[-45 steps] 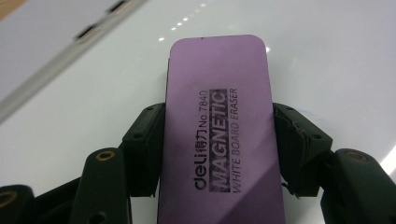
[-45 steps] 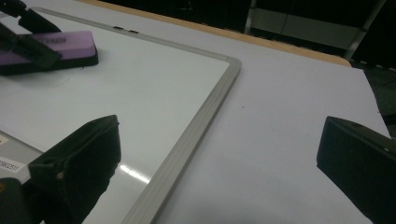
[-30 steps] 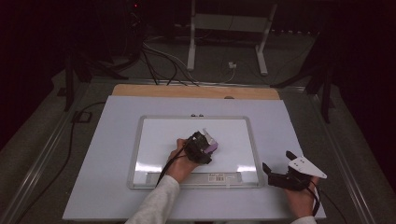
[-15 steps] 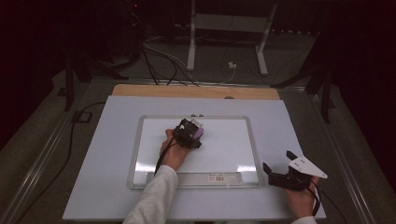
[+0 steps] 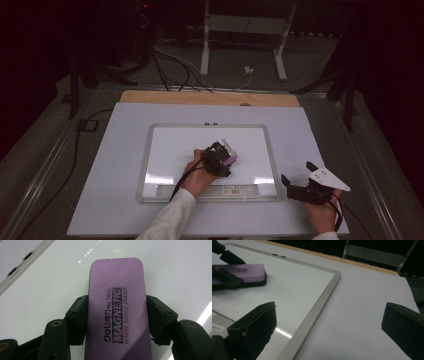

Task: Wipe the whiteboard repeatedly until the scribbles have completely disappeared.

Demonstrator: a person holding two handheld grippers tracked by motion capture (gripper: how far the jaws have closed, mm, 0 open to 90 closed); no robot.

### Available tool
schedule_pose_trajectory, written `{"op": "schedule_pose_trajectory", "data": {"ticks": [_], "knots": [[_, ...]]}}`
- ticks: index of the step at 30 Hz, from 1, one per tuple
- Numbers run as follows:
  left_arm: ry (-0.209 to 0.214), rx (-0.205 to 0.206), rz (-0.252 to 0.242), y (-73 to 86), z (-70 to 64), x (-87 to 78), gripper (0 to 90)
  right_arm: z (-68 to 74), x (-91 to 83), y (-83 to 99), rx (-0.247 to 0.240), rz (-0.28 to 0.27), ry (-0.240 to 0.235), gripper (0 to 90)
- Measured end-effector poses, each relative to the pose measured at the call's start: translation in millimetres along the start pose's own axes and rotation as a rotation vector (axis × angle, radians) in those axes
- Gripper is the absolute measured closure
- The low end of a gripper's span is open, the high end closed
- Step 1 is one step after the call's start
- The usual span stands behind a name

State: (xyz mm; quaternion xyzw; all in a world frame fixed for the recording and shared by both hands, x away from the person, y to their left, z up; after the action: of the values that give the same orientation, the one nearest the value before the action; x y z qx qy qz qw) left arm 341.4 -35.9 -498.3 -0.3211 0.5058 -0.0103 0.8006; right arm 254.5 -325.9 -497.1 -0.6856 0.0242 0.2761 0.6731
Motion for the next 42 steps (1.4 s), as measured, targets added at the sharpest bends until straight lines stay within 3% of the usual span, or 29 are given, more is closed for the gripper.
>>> {"op": "schedule_pose_trajectory", "data": {"ticks": [3, 20, 31, 37, 42], "knots": [[0.000, 0.000, -0.001, -1.5, -0.5, 0.9, 41.3, -0.2, -0.2, 0.0, 0.001, 0.000, 0.001, 0.1], [-0.055, -0.153, 0.026, 9.0, 35.7, 9.2, 41.4, -0.5, -0.1, 0.3, 0.009, 0.002, 0.002, 0.1], [-0.084, -0.172, 0.035, 10.7, 41.3, 10.6, 41.4, -0.7, -1.1, 0.6, 0.008, 0.000, 0.002, 0.1], [-0.142, -0.182, 0.064, 12.9, 45.3, 8.9, 41.4, -0.9, -1.0, 0.5, 0.007, 0.000, 0.002, 0.0], [-0.146, -0.208, 0.022, 15.7, 50.0, -0.7, 41.4, -0.5, 0.2, 0.2, 0.006, 0.000, 0.001, 0.1]]}}
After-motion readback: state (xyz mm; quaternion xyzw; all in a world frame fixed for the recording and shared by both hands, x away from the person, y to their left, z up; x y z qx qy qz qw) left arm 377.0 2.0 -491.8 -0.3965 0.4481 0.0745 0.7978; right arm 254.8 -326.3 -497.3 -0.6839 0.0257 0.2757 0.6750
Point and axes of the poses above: each handheld gripper's, and its own axes: x roughly forward along the jaws, y roughly out of its underside, z roughly to its left, the point moved 1 cm from there along x, roughly forward along the jaws, and after that the axes turned 9 degrees about x, right-handed, at the moved point
